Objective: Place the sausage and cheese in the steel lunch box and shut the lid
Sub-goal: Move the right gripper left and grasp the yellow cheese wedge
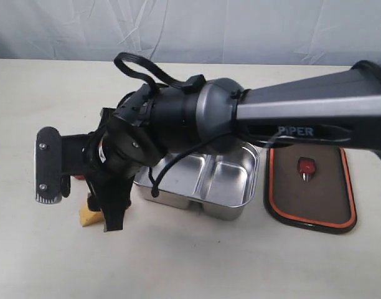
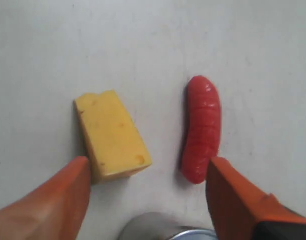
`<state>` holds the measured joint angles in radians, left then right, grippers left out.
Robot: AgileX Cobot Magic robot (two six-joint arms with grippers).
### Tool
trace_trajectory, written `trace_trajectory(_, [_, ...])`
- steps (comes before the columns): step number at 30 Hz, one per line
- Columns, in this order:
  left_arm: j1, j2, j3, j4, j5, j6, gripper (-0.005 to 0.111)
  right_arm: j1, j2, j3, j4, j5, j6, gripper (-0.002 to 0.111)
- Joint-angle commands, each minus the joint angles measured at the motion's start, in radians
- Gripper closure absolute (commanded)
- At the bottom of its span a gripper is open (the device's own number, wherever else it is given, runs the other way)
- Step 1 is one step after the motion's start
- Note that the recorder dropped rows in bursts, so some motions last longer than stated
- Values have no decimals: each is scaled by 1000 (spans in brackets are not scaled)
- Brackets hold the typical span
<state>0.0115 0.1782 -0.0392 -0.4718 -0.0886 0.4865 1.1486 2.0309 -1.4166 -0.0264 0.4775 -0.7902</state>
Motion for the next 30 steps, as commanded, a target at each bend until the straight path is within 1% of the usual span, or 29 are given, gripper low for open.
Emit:
trace_trajectory(1, [-4,-8,1,2,-9,-4,107,11,32,-22,-9,87,5,45])
trace_trajectory(10, [-4,-8,1,2,-9,-4,107,11,91,-102,-13,104,5,45])
trace_trajectory(14, [-4,-8,1,2,-9,-4,107,11,156,-169,-20,167,5,45])
trace_trajectory(18, [-4,-8,1,2,-9,-4,107,11,179,-176,-20,169,5,45])
trace_trajectory(19, [-4,-8,1,2,-9,-4,107,11,184,-176,-20,176,5,47])
trace_trajectory(21, [-4,-8,1,2,-9,-4,107,11,187,-176,-20,185,5,56])
trace_trajectory(22, [-4,-8,1,2,-9,-4,107,11,188,-176,-16,192,5,69])
trace_trajectory(23, [-4,-8,1,2,-9,-4,107,11,188,-176,-11,192,5,77])
trace_trajectory(24, [-4,-8,1,2,-9,-4,107,11,188,-176,-7,192,5,95])
trace_trajectory(25, [-4,-8,1,2,-9,-4,107,11,188,-176,-5,192,5,104])
trace_trajectory(26, [-4,-8,1,2,-9,-4,107,11,188,-176,18,192,8,108])
trace_trajectory(30, [-4,-8,1,2,-9,-4,107,11,154,-176,66,202,41,108])
